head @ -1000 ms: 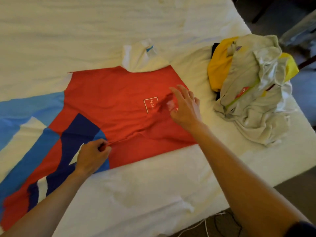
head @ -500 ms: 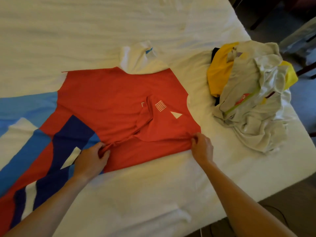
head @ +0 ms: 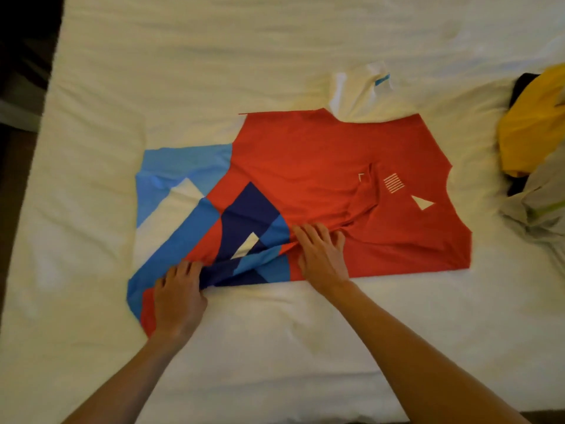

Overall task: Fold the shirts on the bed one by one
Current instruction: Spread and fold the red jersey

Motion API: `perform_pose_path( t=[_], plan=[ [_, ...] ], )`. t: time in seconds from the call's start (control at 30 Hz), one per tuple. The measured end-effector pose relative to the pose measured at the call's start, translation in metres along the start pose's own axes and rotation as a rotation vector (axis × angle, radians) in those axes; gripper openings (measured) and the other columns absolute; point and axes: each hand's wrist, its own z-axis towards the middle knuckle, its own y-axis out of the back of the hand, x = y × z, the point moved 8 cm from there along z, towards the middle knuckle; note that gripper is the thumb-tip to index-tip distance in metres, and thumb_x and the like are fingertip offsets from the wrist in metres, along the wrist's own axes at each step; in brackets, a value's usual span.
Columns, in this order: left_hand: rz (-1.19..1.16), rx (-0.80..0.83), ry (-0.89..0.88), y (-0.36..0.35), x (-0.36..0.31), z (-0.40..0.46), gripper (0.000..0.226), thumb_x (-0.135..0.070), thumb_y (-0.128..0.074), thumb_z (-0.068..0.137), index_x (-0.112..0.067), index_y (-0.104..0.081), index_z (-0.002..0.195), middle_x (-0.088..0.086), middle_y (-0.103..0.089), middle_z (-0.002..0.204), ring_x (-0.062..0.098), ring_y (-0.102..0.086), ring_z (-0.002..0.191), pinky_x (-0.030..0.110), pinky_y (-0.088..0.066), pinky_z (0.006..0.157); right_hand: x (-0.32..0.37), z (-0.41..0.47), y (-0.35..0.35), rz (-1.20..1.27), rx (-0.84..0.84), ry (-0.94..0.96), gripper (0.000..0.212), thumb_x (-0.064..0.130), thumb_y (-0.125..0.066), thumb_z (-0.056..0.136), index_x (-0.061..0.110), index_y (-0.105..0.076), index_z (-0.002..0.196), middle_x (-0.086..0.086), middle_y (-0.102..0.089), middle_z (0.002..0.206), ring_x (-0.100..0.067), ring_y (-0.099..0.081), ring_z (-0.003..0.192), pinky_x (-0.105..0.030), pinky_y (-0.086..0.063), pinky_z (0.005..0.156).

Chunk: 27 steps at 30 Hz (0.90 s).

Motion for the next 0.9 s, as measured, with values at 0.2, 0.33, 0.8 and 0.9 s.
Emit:
perform_pose_path(
  t=[0.2,0.33,0.8,0.9],
  plan=[
    [-0.313,0.042,0.178,0.026,0.109,0.029,0.014,-0.018,-0.067,0.076,-0.024,-0.074,0.087,0.005,-0.070,0.076,0.032,-0.066,0.074,0.037,-0.050,0.064,-0.001,0.027,0.004,-0.130,0.066,-0.009,0.029,0.027,-0.050,0.089,0.024,-0.061,0.116,0.003,-0.059,0.121,-0.026,-0.045,0.120,-0.058,-0.018,0.110],
    [-0.810,-0.109,0.485,0.022,0.171,0.056,0.011,-0.014,-0.070,0.078,-0.021,-0.075,0.085,0.007,-0.073,0.081,0.020,-0.065,0.077,0.037,-0.052,0.075,-0.009,0.038,0.008,-0.093,0.041,-0.027,0.021,0.031,-0.047,0.094,0.023,-0.063,0.107,0.004,-0.065,0.116,-0.024,-0.046,0.117,-0.053,-0.021,0.108],
    [-0.856,-0.236,0.506,-0.010,0.171,0.033,0.026,-0.048,-0.069,0.090,-0.025,-0.065,0.078,-0.012,-0.063,0.071,0.000,-0.057,0.066,0.018,-0.040,0.061,0.027,-0.027,0.001,-0.011,-0.259,0.117,0.076,0.031,-0.068,0.061,0.015,-0.055,0.134,-0.014,-0.047,0.136,-0.035,-0.047,0.121,-0.058,-0.027,0.103],
    [-0.758,-0.263,0.413,-0.005,0.160,0.036,0.034,-0.038,-0.064,0.095,-0.014,-0.059,0.073,-0.002,-0.056,0.063,0.018,-0.053,0.062,0.022,-0.035,0.054,0.031,-0.050,-0.024,-0.055,-0.195,0.208,0.069,0.026,-0.067,0.063,0.017,-0.055,0.131,-0.010,-0.052,0.132,-0.035,-0.057,0.110,-0.053,-0.038,0.093]
  ],
)
